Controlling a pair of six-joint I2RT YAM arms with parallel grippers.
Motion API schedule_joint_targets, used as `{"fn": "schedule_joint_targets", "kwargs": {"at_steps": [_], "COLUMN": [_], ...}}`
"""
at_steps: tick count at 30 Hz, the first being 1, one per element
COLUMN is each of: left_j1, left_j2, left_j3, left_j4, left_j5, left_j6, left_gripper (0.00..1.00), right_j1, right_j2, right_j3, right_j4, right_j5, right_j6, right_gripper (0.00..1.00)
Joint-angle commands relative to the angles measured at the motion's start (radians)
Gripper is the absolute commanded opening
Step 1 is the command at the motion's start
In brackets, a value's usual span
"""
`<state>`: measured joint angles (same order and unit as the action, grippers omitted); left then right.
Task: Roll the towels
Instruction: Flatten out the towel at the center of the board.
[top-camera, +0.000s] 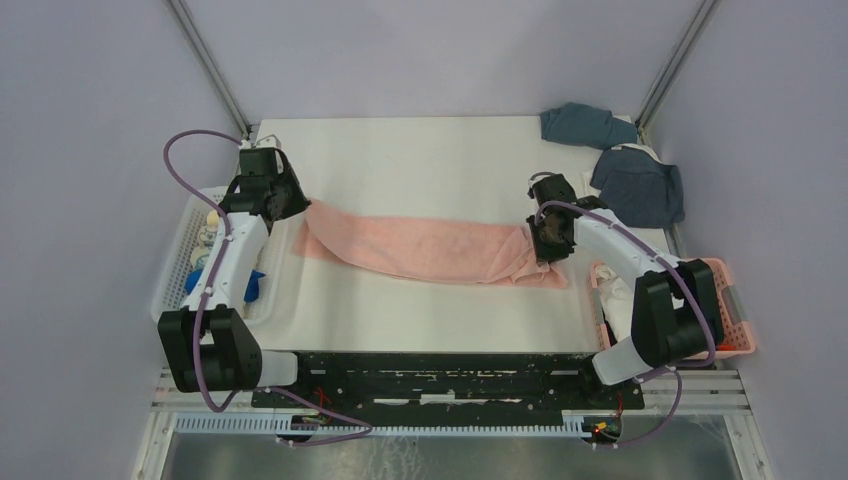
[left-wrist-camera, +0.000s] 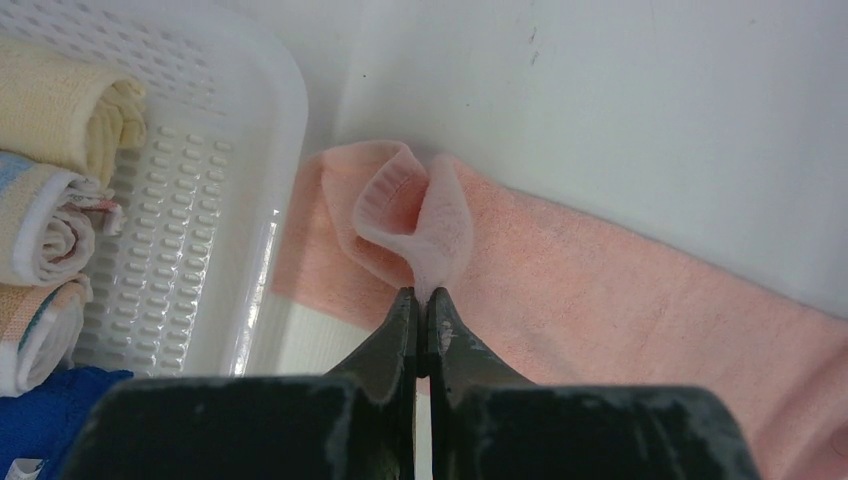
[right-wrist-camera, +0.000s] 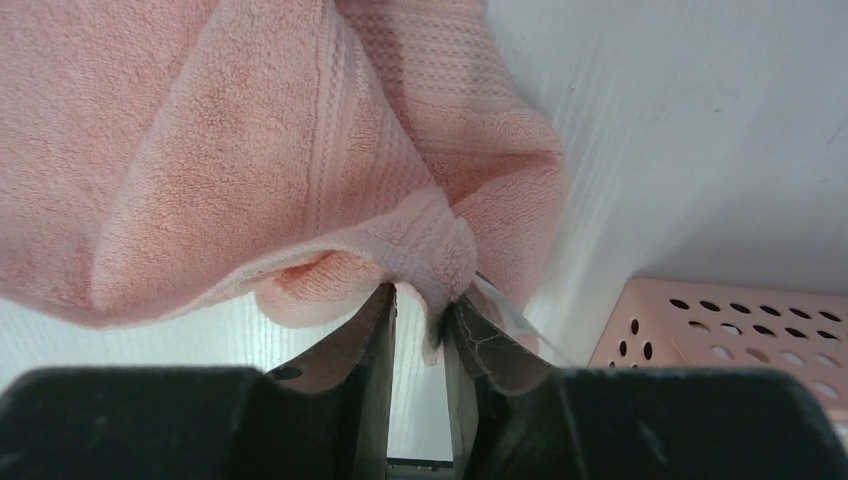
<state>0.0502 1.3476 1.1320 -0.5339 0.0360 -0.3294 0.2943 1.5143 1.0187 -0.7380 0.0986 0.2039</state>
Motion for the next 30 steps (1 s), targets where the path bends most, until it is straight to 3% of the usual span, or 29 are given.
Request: {"fn": "schedule_joint_targets", "kwargs": {"at_steps": [1, 10, 17, 22, 25, 30], "left_j1": [0.004, 0.004, 0.003, 0.003, 0.004, 0.004], "left_j2": [-0.022, -0.019, -0.016, -0.014, -0.009, 0.003], "left_j3": [0.002, 0.002, 0.003, 0.008, 0.013, 0.063], "left_j4": [0.059, 0.059, 0.059, 0.059, 0.059, 0.037], "left_j5": [0.02, 0.034, 0.038, 0.035, 0.033, 0.007], "left_j6": [-0.026, -0.026, -0.024, -0.022, -0.02, -0.019], "left_gripper": [0.03, 0.03, 0.03, 0.03, 0.03, 0.03], "right_j1": [0.007, 0.044, 0.049, 0.049, 0.049, 0.049], "right_j2": [-0.062, -0.128, -0.081, -0.074, -0.079, -0.139], "right_j3": [0.019, -0.009, -0.036, -0.065, -0.064, -0.012], "right_j4": [0.006, 0.025, 0.04, 0.084, 0.075, -0.016], "right_j5": [-0.035, -0.085, 0.062, 0.076, 0.098, 0.192], "right_j6": [0.05, 0.115, 0.129, 0.129, 0.122, 0.071], "right_gripper": [0.32, 0.35, 0.36, 0.36, 0.31, 0.12]}}
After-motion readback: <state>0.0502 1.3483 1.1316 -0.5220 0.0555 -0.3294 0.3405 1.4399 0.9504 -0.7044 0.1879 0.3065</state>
